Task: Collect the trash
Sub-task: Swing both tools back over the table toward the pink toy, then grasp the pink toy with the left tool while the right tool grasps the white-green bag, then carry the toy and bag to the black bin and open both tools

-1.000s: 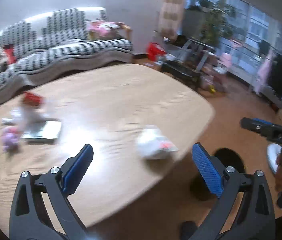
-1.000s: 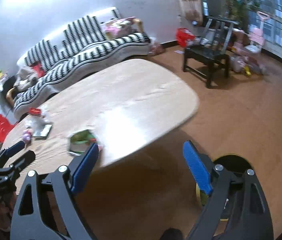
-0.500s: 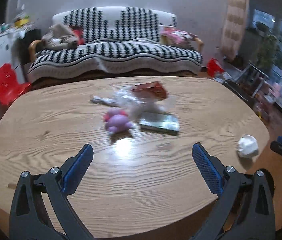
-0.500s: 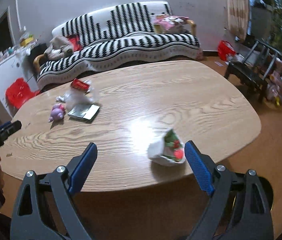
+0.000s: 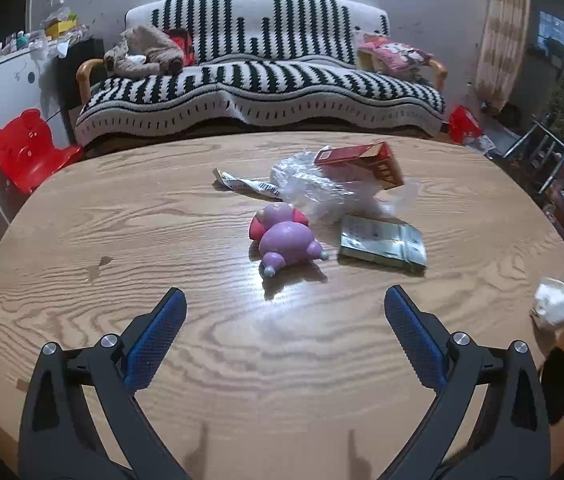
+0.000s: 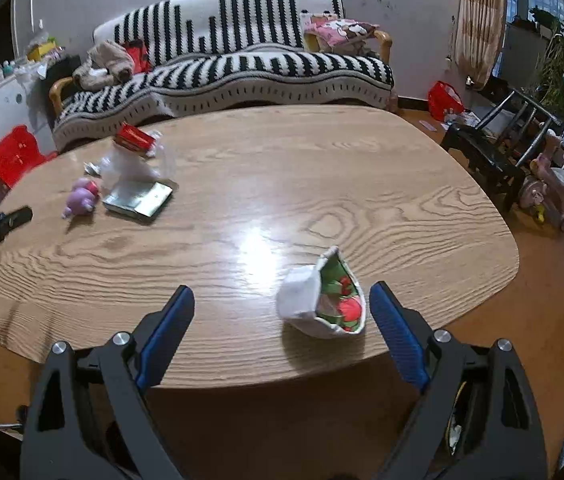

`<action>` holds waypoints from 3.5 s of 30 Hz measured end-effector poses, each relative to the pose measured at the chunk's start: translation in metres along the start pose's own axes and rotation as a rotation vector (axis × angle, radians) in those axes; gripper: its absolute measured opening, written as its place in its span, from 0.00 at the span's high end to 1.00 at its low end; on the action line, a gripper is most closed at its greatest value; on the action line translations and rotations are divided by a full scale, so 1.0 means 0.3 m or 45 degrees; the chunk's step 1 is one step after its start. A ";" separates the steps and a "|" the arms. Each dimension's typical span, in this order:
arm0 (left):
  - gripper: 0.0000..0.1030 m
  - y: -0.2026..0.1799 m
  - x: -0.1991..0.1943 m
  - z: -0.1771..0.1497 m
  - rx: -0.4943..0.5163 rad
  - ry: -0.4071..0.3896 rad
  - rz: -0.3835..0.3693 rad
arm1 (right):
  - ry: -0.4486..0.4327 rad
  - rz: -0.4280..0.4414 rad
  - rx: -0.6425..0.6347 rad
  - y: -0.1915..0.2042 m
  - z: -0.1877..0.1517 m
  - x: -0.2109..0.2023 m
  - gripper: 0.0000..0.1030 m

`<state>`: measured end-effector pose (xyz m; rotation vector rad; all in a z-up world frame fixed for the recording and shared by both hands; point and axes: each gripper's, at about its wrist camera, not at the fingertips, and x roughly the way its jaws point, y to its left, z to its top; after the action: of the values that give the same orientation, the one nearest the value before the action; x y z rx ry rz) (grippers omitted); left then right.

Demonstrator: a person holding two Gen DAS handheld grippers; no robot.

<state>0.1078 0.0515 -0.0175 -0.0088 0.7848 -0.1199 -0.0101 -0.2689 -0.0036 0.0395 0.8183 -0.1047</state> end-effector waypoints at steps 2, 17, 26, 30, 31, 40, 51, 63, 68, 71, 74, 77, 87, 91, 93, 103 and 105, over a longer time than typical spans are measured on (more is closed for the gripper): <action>0.06 0.001 0.061 0.015 -0.018 0.024 0.017 | 0.019 -0.024 -0.006 -0.013 -0.003 0.027 0.16; 0.06 0.024 0.441 0.095 -0.149 0.171 0.108 | 0.174 -0.085 -0.044 -0.054 -0.003 0.249 0.17; 0.45 -0.031 0.447 0.114 -0.098 0.163 0.096 | 0.235 -0.062 -0.049 -0.081 -0.001 0.316 0.52; 0.51 -0.021 0.425 0.110 -0.111 0.175 0.067 | 0.205 -0.047 -0.053 -0.069 0.014 0.291 0.52; 0.51 -0.019 0.414 0.109 -0.106 0.168 0.070 | 0.196 -0.044 -0.054 -0.061 0.016 0.283 0.52; 0.51 0.016 0.282 0.103 -0.087 0.108 0.074 | 0.122 -0.010 -0.043 -0.018 0.027 0.191 0.52; 0.51 -0.086 0.083 0.076 -0.061 0.047 -0.014 | 0.058 -0.041 0.058 -0.142 -0.017 0.052 0.52; 0.51 -0.493 -0.106 0.007 0.101 0.000 -0.249 | 0.014 -0.171 0.239 -0.492 -0.171 -0.133 0.52; 0.51 -0.705 -0.147 -0.044 0.202 0.005 -0.354 | 0.007 -0.242 0.322 -0.647 -0.261 -0.200 0.52; 0.51 -0.838 -0.160 -0.083 0.268 0.015 -0.415 | 0.009 -0.274 0.375 -0.734 -0.309 -0.234 0.52; 0.51 -0.966 -0.164 -0.131 0.326 0.038 -0.482 | 0.005 -0.290 0.435 -0.808 -0.351 -0.266 0.52; 0.51 -1.093 -0.170 -0.188 0.389 0.060 -0.552 | 0.003 -0.303 0.493 -0.873 -0.389 -0.294 0.52; 0.51 -1.521 -0.156 -0.472 0.625 0.226 -0.809 | 0.060 -0.327 0.685 -1.077 -0.532 -0.338 0.52; 0.51 -1.627 -0.148 -0.555 0.664 0.276 -0.877 | 0.063 -0.339 0.761 -1.140 -0.576 -0.358 0.52; 0.51 -1.677 -0.135 -0.588 0.670 0.308 -0.911 | 0.068 -0.342 0.782 -1.156 -0.592 -0.360 0.52; 0.51 -1.819 -0.063 -0.690 0.701 0.395 -0.952 | 0.103 -0.346 0.860 -1.241 -0.639 -0.333 0.52; 0.51 -1.835 -0.052 -0.698 0.697 0.404 -0.955 | 0.112 -0.342 0.870 -1.250 -0.644 -0.324 0.52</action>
<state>-0.1083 -0.4858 -0.1260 0.2414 1.0127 -1.0651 -0.2570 -0.6194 -0.0624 0.5819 0.8413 -0.6373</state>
